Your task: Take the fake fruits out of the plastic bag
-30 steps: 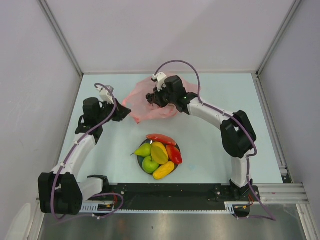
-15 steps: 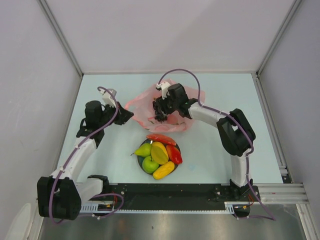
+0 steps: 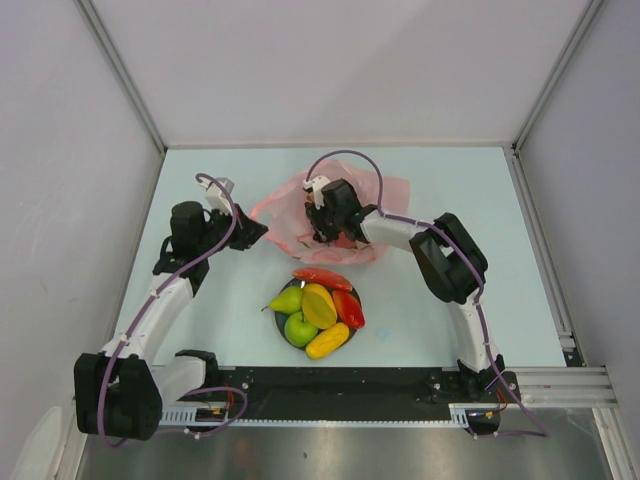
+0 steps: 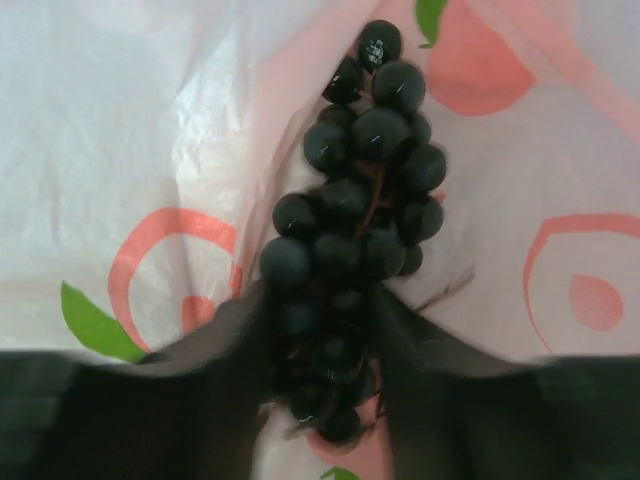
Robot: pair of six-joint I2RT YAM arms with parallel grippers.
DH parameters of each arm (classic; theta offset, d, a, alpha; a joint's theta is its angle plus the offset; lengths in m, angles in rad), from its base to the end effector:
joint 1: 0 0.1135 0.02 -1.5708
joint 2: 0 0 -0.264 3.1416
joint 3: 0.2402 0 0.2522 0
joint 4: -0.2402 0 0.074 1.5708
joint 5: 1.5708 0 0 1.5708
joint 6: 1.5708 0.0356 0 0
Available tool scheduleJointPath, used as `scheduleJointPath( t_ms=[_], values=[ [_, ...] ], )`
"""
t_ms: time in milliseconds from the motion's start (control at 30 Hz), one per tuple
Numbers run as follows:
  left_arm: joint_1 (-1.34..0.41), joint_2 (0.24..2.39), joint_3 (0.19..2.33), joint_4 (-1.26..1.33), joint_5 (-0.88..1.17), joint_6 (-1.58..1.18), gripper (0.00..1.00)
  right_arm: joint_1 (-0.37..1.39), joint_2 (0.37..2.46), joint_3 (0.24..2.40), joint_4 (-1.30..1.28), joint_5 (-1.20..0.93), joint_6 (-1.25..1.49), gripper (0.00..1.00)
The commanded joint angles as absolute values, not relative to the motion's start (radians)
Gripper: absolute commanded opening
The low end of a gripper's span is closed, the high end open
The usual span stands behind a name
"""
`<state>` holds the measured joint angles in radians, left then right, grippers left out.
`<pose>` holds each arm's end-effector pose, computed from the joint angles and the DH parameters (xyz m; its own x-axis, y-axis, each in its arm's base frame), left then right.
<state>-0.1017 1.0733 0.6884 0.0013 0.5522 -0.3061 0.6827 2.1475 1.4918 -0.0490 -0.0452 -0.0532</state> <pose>0.2372 -0.0430 0.2701 -0.5269 -0.2041 -0.8251 0.4317 0.7720 -0.4666 0.3700 0.3029 0.1620 -0.4670 -0.4482 -0.7623 -0.6827 0.7306 -0.0113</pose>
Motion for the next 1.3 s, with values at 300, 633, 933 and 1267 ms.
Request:
scheduleJointPath(
  t_ms=[300,633,933,1267],
  values=[
    [-0.107,1.072,0.706,0.031,0.54,-0.302,0.03,0.672,2.028,1.601,-0.067,-0.059,-0.097,0.0],
    [-0.106,1.103,0.724,0.06,0.512,-0.336,0.03,0.709,1.784,1.516,-0.179,-0.193,-0.112,0.0],
    [-0.109,1.124,0.756,0.06,0.489,-0.344,0.03,0.781,1.536,1.361,-0.284,-0.233,-0.136,0.0],
    [-0.135,1.127,0.778,0.049,0.479,-0.325,0.03,0.825,1.382,1.237,-0.356,-0.227,-0.155,0.0]
  ],
)
